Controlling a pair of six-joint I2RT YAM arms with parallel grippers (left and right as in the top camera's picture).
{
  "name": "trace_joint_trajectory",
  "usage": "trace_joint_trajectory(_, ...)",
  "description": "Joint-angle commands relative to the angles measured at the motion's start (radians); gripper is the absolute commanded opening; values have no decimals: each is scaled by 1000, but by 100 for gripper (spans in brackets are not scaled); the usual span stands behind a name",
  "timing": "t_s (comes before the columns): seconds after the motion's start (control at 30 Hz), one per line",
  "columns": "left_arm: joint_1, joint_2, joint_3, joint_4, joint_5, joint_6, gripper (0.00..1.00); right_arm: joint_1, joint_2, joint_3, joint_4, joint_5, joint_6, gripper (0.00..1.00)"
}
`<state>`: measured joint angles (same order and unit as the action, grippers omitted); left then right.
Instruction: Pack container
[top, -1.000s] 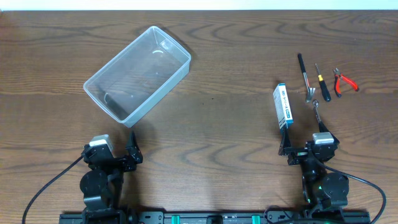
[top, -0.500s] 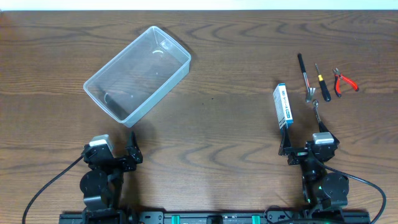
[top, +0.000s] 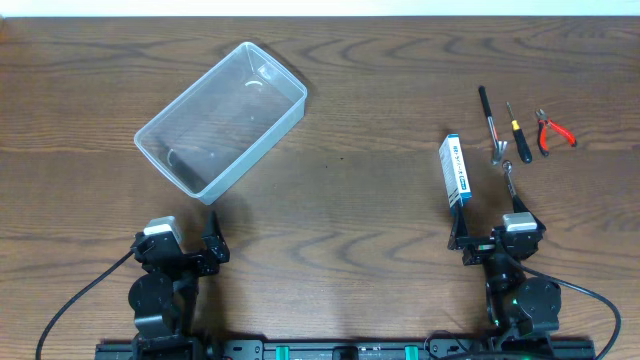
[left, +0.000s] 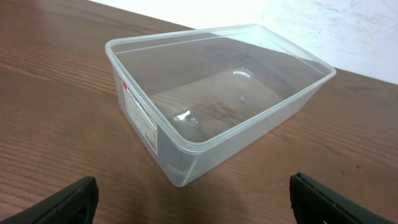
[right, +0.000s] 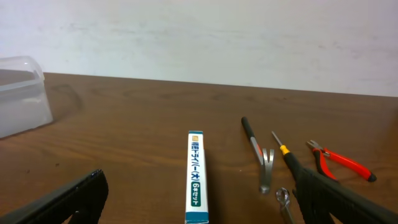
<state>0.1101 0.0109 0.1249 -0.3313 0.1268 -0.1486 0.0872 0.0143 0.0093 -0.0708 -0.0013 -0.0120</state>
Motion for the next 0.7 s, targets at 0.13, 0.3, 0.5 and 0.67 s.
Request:
trace_joint_trajectory(0.13,-3,-7,-24,4,-8,14,90,-17,-8,-4,-2,-3,-11,99)
trace_joint_trajectory(0.3,-3,-7,-24,4,-8,14,90,-17,-8,-4,4,-3,-12,99)
trace_joint_trajectory(0.5,-3,-7,-24,4,-8,14,90,-17,17,-4,-4,10,-12,99)
trace_joint_trajectory(0.67,-3,-7,-24,4,-8,14,90,-17,75,-4,-3,12,19,99)
